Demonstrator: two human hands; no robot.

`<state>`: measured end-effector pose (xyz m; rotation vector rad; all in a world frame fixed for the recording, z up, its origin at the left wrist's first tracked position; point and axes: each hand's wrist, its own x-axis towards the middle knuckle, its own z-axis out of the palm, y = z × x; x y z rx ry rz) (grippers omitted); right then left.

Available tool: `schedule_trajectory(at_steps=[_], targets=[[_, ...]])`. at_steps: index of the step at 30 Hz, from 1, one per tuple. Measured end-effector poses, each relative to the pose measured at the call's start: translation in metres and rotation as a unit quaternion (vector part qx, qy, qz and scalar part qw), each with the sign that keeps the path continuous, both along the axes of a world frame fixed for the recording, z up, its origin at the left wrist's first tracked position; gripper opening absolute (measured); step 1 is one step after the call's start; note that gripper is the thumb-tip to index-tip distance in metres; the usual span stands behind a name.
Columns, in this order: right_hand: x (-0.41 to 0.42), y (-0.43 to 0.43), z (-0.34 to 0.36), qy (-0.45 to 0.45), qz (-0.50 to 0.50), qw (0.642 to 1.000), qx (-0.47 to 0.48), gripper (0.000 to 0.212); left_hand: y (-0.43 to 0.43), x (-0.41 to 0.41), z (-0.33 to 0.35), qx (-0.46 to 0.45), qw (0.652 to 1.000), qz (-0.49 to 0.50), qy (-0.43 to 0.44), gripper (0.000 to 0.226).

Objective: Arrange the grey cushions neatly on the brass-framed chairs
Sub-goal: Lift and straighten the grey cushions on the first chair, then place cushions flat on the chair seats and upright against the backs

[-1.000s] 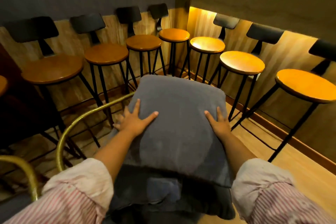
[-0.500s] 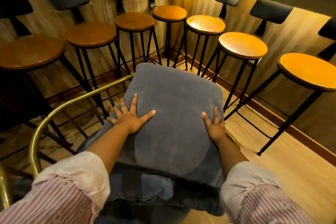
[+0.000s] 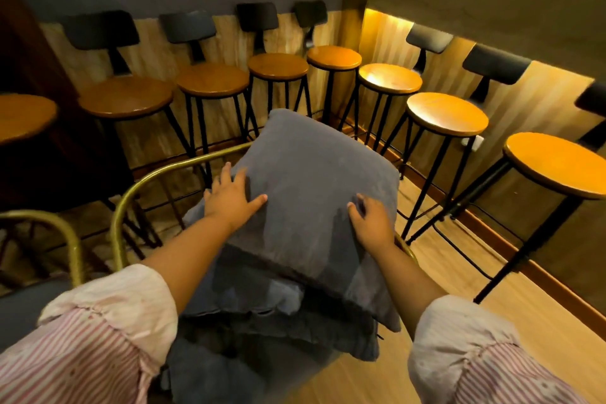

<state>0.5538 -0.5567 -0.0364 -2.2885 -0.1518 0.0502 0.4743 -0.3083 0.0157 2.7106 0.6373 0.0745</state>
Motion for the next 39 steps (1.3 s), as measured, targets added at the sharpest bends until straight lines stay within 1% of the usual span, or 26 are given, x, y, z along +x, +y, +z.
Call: schedule_trajectory(at_steps=[3, 7, 11, 15, 17, 19, 20, 23, 27, 30, 33, 35, 37, 39], targets=[[-0.026, 0.025, 0.016, -0.06, 0.065, 0.996, -0.014, 0.049, 0.004, -0.051, 0.01, -0.019, 0.998, 0.032, -0.042, 0.077], [-0.07, 0.078, 0.027, -0.109, 0.193, 0.975, -0.022, 0.054, 0.024, -0.135, 0.011, -0.019, 0.993, 0.093, -0.063, 0.072], [-0.139, 0.151, 0.023, -0.108, 0.314, 0.943, -0.001, 0.053, 0.056, -0.235, 0.004, 0.012, 0.983, 0.177, -0.04, 0.068], [-0.216, 0.221, 0.014, -0.085, 0.424, 0.902, -0.001, 0.053, 0.09, -0.337, -0.006, 0.005, 0.967, 0.253, -0.013, 0.067], [-0.256, 0.255, 0.011, -0.075, 0.473, 0.878, -0.016, 0.058, 0.11, -0.387, -0.013, -0.001, 0.956, 0.292, -0.007, 0.067], [-0.296, 0.292, 0.004, -0.076, 0.514, 0.854, -0.021, 0.07, 0.132, -0.438, -0.02, 0.001, 0.943, 0.333, -0.005, 0.067], [-0.316, 0.311, 0.001, -0.07, 0.529, 0.845, -0.021, 0.071, 0.142, -0.464, -0.024, 0.003, 0.936, 0.352, 0.001, 0.067], [-0.371, 0.363, -0.01, -0.029, 0.563, 0.826, -0.022, 0.061, 0.177, -0.533, -0.038, -0.012, 0.913, 0.407, 0.026, 0.07], [-0.431, 0.432, -0.033, 0.027, 0.572, 0.819, -0.022, 0.052, 0.232, -0.619, -0.057, -0.04, 0.882, 0.465, 0.067, 0.075], [-0.465, 0.474, -0.052, 0.097, 0.548, 0.831, -0.021, 0.053, 0.273, -0.67, -0.072, -0.035, 0.867, 0.489, 0.089, 0.078], [-0.486, 0.502, -0.084, 0.199, 0.473, 0.858, -0.02, 0.056, 0.309, -0.701, -0.091, -0.055, 0.856, 0.505, 0.095, 0.076], [-0.491, 0.519, -0.112, 0.25, 0.425, 0.869, -0.05, 0.065, 0.337, -0.712, -0.105, -0.079, 0.841, 0.528, 0.087, 0.079], [-0.49, 0.532, -0.136, 0.281, 0.381, 0.876, -0.092, 0.07, 0.366, -0.715, -0.117, -0.102, 0.822, 0.554, 0.08, 0.082], [-0.487, 0.546, -0.157, 0.3, 0.332, 0.885, -0.125, 0.078, 0.399, -0.712, -0.131, -0.109, 0.829, 0.543, 0.079, 0.081]])
